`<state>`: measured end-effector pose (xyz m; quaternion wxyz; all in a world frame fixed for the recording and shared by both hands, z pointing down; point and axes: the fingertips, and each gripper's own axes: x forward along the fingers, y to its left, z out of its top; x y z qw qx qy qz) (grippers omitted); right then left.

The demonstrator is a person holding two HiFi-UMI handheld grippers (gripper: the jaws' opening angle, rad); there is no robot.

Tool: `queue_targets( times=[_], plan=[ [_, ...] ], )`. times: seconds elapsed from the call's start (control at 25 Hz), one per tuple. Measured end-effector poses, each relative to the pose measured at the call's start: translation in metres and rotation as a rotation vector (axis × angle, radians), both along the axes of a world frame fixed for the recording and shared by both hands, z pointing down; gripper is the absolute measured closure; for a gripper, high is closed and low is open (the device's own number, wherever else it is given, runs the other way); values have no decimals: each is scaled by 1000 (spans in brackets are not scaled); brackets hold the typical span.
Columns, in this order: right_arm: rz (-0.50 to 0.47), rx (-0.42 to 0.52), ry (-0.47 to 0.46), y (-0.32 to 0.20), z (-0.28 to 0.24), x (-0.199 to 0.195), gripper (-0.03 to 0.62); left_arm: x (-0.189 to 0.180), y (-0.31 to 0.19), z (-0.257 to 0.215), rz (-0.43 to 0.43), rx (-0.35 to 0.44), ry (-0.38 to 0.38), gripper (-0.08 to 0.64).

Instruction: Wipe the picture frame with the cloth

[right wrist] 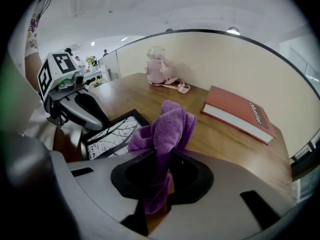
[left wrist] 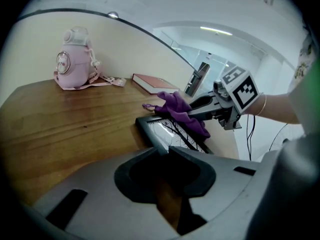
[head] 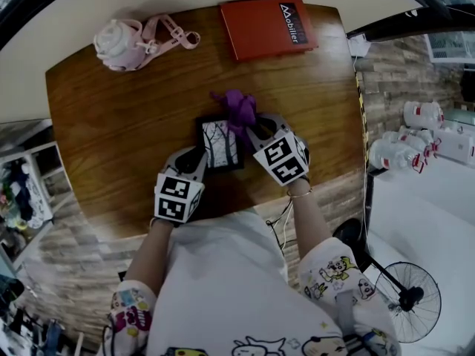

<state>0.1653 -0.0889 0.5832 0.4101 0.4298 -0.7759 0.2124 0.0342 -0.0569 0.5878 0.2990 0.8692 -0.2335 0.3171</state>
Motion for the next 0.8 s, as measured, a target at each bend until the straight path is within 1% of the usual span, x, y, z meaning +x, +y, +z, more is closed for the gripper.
queue_targets(
  times=[0.16,0.28,0.4,0.52,0.68,0.8],
  plan=[
    [30,2,-18,2,-5,2,526,0,0,1,-1,1,0,495],
    [47,32,-63,6,-23,-5,526,0,1,1,-2,3,0,495],
    [51,70,-137,11,-46,-24,526,0,1,0,-2,4,-1,495],
    [40,89,-204,14,-63,-45,526,1,1,0,-1,5,0,495],
    [29,93,-285,15,-71,-75,526,1,0,0,1,4,0,495],
    [25,75,-332,13,-65,-94,526,1,-1,0,0,4,1,495]
  ],
)
